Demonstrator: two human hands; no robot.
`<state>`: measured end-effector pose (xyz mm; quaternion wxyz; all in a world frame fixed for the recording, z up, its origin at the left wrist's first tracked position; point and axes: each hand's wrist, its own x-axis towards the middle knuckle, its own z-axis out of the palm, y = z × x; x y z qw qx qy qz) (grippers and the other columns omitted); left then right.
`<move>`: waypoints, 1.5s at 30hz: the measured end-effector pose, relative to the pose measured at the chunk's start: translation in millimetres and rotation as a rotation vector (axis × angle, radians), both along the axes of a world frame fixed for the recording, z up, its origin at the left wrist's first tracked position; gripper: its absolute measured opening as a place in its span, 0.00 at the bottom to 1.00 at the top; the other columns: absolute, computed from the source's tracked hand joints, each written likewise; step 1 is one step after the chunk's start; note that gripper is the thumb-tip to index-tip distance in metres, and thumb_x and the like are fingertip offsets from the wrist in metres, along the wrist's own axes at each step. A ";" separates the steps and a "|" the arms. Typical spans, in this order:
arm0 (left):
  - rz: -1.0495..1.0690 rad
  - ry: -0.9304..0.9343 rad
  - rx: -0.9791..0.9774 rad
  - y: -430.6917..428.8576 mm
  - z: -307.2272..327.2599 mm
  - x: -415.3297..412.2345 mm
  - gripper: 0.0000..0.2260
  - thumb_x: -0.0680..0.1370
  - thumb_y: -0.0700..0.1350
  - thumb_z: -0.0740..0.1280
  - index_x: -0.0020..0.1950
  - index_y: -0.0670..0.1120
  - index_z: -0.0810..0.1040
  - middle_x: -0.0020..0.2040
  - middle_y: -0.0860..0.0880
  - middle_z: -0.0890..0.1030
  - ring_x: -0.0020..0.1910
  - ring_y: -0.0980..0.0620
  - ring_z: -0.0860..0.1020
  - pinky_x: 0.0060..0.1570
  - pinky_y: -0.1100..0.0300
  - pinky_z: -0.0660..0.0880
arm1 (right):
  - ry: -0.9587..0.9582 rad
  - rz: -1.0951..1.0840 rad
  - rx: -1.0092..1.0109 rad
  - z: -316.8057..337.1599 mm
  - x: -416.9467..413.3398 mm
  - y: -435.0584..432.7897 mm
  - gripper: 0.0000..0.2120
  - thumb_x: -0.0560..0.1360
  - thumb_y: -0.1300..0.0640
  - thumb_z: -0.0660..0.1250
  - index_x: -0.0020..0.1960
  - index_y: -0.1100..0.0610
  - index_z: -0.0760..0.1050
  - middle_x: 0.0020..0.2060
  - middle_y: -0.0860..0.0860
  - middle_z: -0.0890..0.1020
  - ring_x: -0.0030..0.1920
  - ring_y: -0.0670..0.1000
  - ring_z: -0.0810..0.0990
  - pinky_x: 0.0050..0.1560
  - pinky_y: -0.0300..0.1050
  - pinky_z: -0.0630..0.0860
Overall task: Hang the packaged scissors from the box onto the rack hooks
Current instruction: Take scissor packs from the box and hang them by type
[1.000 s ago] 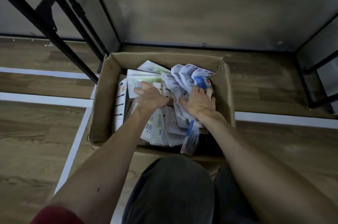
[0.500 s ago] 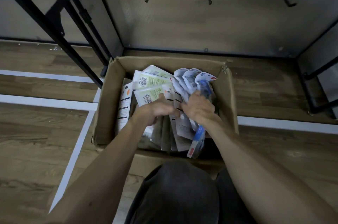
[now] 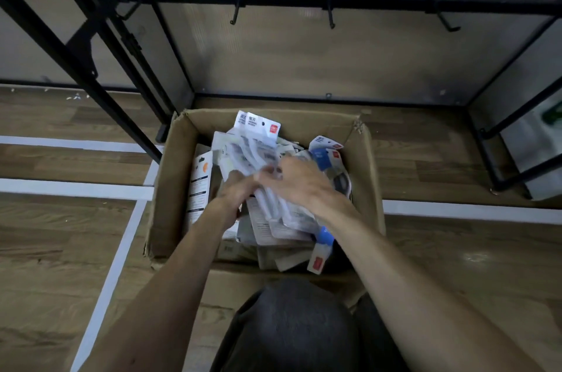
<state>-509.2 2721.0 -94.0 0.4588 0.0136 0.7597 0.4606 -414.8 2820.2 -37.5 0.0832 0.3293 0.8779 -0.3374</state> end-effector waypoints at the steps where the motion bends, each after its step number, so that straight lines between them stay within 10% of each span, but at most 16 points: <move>1: 0.022 0.013 0.010 -1.4 -4.7 -0.6 0.39 0.63 0.65 0.79 0.68 0.47 0.76 0.59 0.48 0.84 0.56 0.49 0.82 0.44 0.58 0.75 | 0.009 -0.100 -0.039 -10.5 0.4 12.8 0.23 0.77 0.36 0.64 0.56 0.56 0.74 0.53 0.54 0.79 0.58 0.56 0.78 0.51 0.50 0.75; 6: 0.040 0.104 0.067 19.1 -0.2 12.5 0.24 0.66 0.44 0.82 0.60 0.46 0.81 0.54 0.47 0.85 0.50 0.52 0.83 0.45 0.60 0.79 | -0.157 -0.239 -0.341 -56.5 13.4 32.9 0.40 0.78 0.37 0.63 0.80 0.55 0.51 0.79 0.59 0.54 0.76 0.61 0.60 0.73 0.53 0.65; 13: -0.043 0.354 -0.039 40.1 6.3 18.9 0.27 0.60 0.60 0.77 0.57 0.56 0.81 0.50 0.53 0.85 0.50 0.52 0.83 0.53 0.49 0.82 | 0.170 -0.465 -0.498 -47.2 8.3 34.8 0.08 0.76 0.59 0.66 0.45 0.46 0.73 0.51 0.53 0.79 0.48 0.51 0.76 0.41 0.43 0.72; 20: 0.054 0.302 0.101 13.7 15.2 -7.6 0.14 0.68 0.40 0.77 0.52 0.46 0.83 0.47 0.48 0.86 0.53 0.45 0.84 0.53 0.52 0.81 | 0.205 -0.348 -0.498 -46.0 8.1 35.7 0.22 0.74 0.63 0.69 0.66 0.50 0.72 0.60 0.55 0.76 0.50 0.49 0.77 0.39 0.42 0.75; 26: -0.068 0.017 -0.054 8.3 -3.3 11.8 0.48 0.69 0.67 0.76 0.76 0.43 0.57 0.68 0.45 0.76 0.66 0.44 0.75 0.70 0.46 0.72 | 0.032 -0.149 -0.588 -39.8 9.6 34.9 0.19 0.75 0.63 0.70 0.64 0.53 0.76 0.54 0.52 0.80 0.54 0.51 0.79 0.47 0.44 0.77; 29: -0.092 0.015 0.046 6.4 -8.3 11.9 0.59 0.55 0.70 0.80 0.76 0.41 0.64 0.67 0.47 0.79 0.64 0.47 0.79 0.67 0.47 0.76 | 0.092 -0.336 -0.493 -45.8 16.0 49.4 0.17 0.77 0.56 0.69 0.65 0.55 0.75 0.61 0.55 0.79 0.62 0.54 0.78 0.59 0.50 0.78; 34: -0.071 0.030 0.109 20.0 -7.7 15.5 0.37 0.63 0.58 0.84 0.64 0.41 0.77 0.60 0.48 0.82 0.60 0.50 0.80 0.67 0.52 0.75 | -0.082 -0.305 -0.376 -48.1 24.2 48.3 0.35 0.81 0.46 0.63 0.81 0.54 0.50 0.72 0.55 0.71 0.71 0.56 0.71 0.59 0.38 0.68; 38: -0.108 0.095 0.044 27.9 -2.4 14.1 0.46 0.59 0.71 0.79 0.66 0.43 0.73 0.57 0.47 0.82 0.54 0.50 0.81 0.55 0.57 0.79 | 0.102 -0.284 -0.544 -50.0 25.3 46.1 0.27 0.78 0.61 0.69 0.75 0.52 0.65 0.50 0.49 0.79 0.47 0.47 0.79 0.37 0.29 0.74; 41: -0.058 0.150 0.004 33.2 -4.7 10.8 0.33 0.73 0.61 0.75 0.69 0.43 0.68 0.55 0.49 0.76 0.51 0.51 0.76 0.50 0.60 0.75 | 0.114 -0.212 -0.613 -51.3 29.0 47.6 0.22 0.76 0.68 0.68 0.68 0.56 0.73 0.48 0.52 0.81 0.46 0.45 0.79 0.44 0.36 0.77; 45: -0.090 0.225 0.018 34.4 1.5 0.7 0.28 0.67 0.59 0.78 0.58 0.43 0.81 0.51 0.45 0.85 0.51 0.46 0.83 0.54 0.52 0.82 | 0.303 -0.289 -0.830 -48.0 27.4 46.6 0.14 0.77 0.73 0.64 0.62 0.69 0.77 0.55 0.62 0.82 0.55 0.53 0.80 0.58 0.41 0.75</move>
